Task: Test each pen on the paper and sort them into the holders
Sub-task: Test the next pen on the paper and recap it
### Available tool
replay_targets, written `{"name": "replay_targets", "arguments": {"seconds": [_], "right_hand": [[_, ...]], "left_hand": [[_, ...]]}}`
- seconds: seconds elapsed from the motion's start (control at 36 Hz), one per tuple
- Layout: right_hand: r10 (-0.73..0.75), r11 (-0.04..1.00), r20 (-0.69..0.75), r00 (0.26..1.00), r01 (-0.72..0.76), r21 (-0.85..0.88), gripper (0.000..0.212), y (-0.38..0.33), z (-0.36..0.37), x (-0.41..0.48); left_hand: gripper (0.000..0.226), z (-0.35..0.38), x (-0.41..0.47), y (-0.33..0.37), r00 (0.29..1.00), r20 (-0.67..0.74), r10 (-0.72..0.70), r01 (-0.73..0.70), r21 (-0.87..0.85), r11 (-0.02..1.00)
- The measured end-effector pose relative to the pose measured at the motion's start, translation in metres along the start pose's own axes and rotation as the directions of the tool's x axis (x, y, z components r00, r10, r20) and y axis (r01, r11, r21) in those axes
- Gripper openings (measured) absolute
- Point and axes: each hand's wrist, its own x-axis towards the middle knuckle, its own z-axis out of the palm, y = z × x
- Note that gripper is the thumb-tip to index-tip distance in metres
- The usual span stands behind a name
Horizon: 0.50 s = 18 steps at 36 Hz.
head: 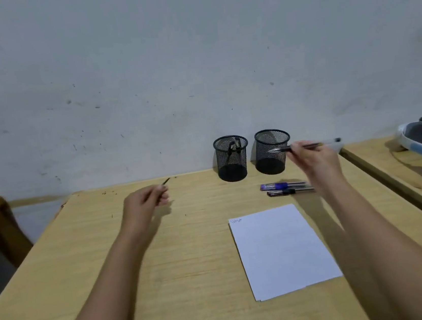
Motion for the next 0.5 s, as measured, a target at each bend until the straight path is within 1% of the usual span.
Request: {"name": "replay_targets", "arguments": {"seconds": [0.06, 0.14, 0.19, 0.25, 0.31, 0.39, 0.5], "right_hand": [[0.006, 1.000, 0.026, 1.000, -0.006, 0.004, 0.010, -0.005, -0.011, -0.001], [0.055, 0.995, 0.078, 0.995, -0.048, -0.084, 0.014, 0.008, 0.002, -0.012], [0.073, 0.982, 0.102, 0.992, -0.054, -0.179, 0.020, 0.022, 0.013, -0.018], [0.062, 0.953, 0.136, 0.989, -0.018, -0.302, 0.023, 0.032, 0.019, -0.023], [0.062, 0.917, 0.163, 0.985, 0.008, -0.398, 0.022, 0.038, 0.021, -0.028], [0.077, 0.909, 0.191, 0.978, 0.010, -0.418, 0.022, 0.044, 0.023, -0.033], [0.144, 0.917, 0.236, 0.961, -0.040, -0.397, 0.013, 0.049, 0.027, -0.036]], "left_hand": [[0.015, -0.013, 0.002, -0.010, 1.000, 0.014, -0.011, 0.010, 0.083, 0.997], [0.007, 0.003, 0.002, -0.018, 0.992, 0.113, -0.048, 0.028, 0.168, 0.985], [0.006, 0.018, -0.001, -0.022, 0.985, 0.168, -0.050, 0.015, 0.204, 0.979], [0.009, 0.027, -0.005, -0.026, 0.968, 0.247, -0.053, -0.010, 0.248, 0.969], [0.011, 0.031, -0.007, -0.029, 0.948, 0.317, -0.025, -0.095, 0.357, 0.929], [0.011, 0.034, -0.008, -0.033, 0.933, 0.358, 0.038, -0.209, 0.454, 0.866], [0.016, 0.040, -0.007, -0.035, 0.944, 0.321, 0.069, -0.239, 0.525, 0.817]]}}
